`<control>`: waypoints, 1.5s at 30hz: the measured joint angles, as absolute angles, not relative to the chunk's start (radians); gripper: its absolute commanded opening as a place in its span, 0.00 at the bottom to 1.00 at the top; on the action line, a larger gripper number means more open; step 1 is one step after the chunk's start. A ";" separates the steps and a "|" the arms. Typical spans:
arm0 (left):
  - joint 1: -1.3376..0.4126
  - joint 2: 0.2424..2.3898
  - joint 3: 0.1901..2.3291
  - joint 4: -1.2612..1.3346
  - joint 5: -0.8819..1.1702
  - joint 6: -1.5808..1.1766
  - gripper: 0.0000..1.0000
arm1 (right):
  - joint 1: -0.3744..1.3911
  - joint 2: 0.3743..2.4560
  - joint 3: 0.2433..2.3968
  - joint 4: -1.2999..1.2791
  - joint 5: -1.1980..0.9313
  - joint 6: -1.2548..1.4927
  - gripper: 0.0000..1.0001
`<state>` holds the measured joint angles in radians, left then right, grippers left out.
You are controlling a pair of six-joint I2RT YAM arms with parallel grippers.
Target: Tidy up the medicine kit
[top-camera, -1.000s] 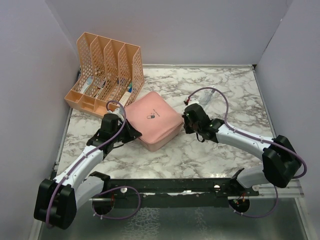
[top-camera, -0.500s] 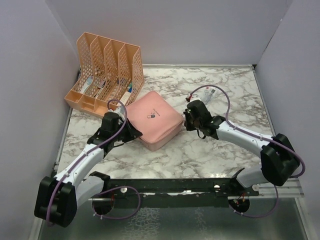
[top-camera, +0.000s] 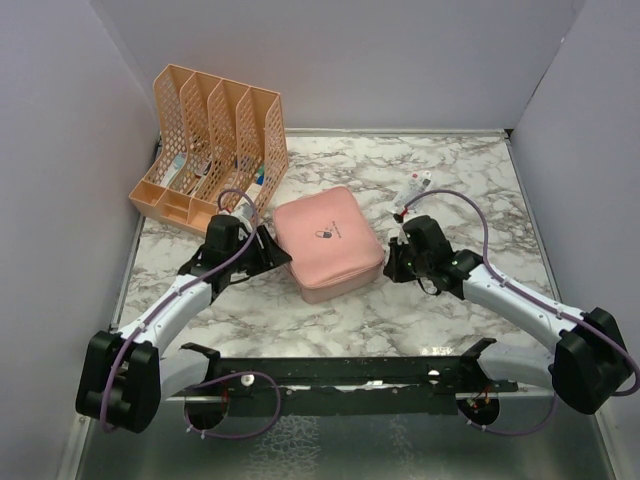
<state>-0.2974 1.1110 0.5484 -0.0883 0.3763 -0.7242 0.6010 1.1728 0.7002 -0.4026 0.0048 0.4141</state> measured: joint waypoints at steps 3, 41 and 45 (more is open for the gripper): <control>-0.294 1.107 0.548 -0.091 0.377 -0.731 0.59 | 0.600 1.173 0.698 -0.402 -0.020 0.422 0.01; -0.316 1.025 0.446 -0.068 0.493 -0.896 0.00 | 0.630 1.187 0.706 -0.401 0.101 0.551 0.01; -0.317 1.027 0.451 -0.075 0.492 -0.882 0.00 | 0.636 1.206 0.723 -0.400 0.163 0.562 0.01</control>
<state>-0.3172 1.0271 0.4511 -0.0753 0.4915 -0.8818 0.6361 1.2060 0.7231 -0.3996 0.1631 0.5617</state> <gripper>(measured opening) 0.055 0.014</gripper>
